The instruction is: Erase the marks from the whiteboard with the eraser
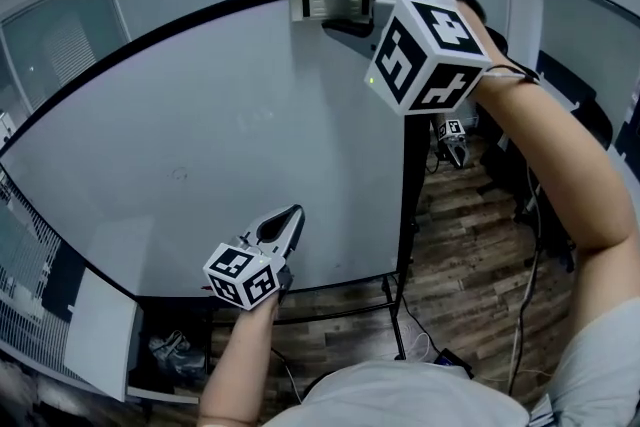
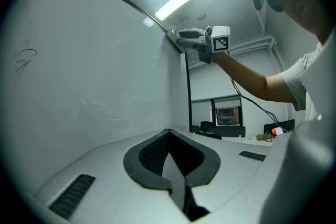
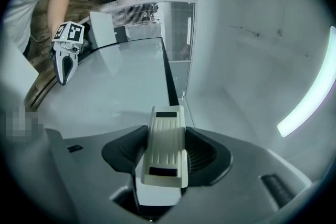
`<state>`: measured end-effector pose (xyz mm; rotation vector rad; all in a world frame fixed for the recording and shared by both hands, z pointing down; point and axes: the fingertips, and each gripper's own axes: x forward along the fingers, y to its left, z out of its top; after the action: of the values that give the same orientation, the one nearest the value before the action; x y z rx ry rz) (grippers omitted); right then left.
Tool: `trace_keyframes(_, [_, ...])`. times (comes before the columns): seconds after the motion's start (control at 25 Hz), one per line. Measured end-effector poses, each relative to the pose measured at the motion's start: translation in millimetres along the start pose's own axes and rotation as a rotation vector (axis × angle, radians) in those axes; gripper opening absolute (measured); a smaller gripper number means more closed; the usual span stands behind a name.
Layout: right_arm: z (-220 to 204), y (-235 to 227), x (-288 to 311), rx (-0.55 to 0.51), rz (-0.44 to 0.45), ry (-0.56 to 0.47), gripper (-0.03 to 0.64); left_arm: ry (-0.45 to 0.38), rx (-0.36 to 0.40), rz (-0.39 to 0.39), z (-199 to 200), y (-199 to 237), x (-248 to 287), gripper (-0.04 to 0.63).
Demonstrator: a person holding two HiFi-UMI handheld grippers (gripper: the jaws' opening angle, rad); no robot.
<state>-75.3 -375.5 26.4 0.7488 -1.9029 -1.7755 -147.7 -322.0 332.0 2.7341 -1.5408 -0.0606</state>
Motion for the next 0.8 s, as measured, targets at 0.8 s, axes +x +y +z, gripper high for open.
trace_keyframes(0.8, [22.8, 173.2, 15.0, -0.016, 0.144, -0.058, 0.233, 0.003, -0.007, 0.027, -3.3, 14.3, -3.1, 0.008])
